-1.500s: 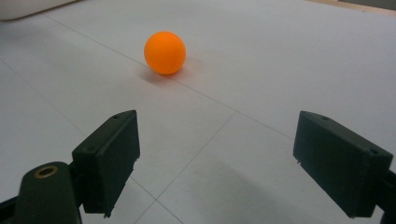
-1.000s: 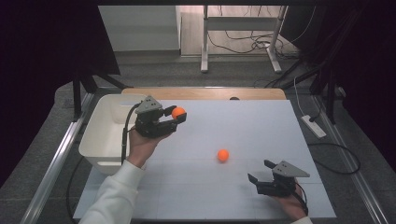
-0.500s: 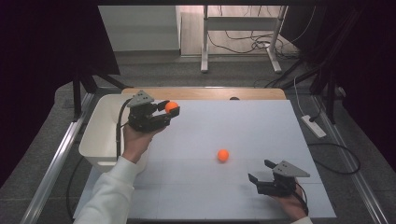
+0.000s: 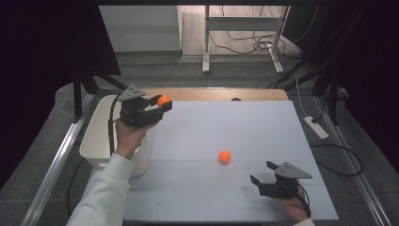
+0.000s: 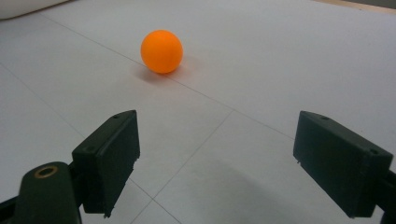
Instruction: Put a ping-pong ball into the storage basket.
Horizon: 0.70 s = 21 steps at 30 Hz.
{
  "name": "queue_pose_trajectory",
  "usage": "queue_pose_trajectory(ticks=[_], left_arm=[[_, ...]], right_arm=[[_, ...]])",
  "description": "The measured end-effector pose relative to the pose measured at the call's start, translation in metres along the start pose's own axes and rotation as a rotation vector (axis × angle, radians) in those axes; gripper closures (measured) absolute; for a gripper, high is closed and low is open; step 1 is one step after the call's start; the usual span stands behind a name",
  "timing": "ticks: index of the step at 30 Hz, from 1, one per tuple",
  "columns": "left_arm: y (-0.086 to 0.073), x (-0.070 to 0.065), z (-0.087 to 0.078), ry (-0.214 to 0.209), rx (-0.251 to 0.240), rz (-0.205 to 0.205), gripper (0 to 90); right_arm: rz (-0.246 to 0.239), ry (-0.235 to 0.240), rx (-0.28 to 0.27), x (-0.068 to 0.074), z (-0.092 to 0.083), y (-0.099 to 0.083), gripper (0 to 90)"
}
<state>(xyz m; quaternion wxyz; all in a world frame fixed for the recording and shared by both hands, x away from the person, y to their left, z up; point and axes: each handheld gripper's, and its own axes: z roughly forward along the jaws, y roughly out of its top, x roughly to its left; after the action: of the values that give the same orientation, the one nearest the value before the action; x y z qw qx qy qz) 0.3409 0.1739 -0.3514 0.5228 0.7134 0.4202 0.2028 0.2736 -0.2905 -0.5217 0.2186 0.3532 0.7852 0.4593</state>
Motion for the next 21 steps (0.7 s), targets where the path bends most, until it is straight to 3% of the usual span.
queue_pose_trajectory(ticks=[21], left_arm=[[0.000,0.029,-0.012,0.087,-0.023,-0.042,50.8]], right_arm=[[-0.001,-0.001,0.000,0.000,0.000,0.000,14.8]])
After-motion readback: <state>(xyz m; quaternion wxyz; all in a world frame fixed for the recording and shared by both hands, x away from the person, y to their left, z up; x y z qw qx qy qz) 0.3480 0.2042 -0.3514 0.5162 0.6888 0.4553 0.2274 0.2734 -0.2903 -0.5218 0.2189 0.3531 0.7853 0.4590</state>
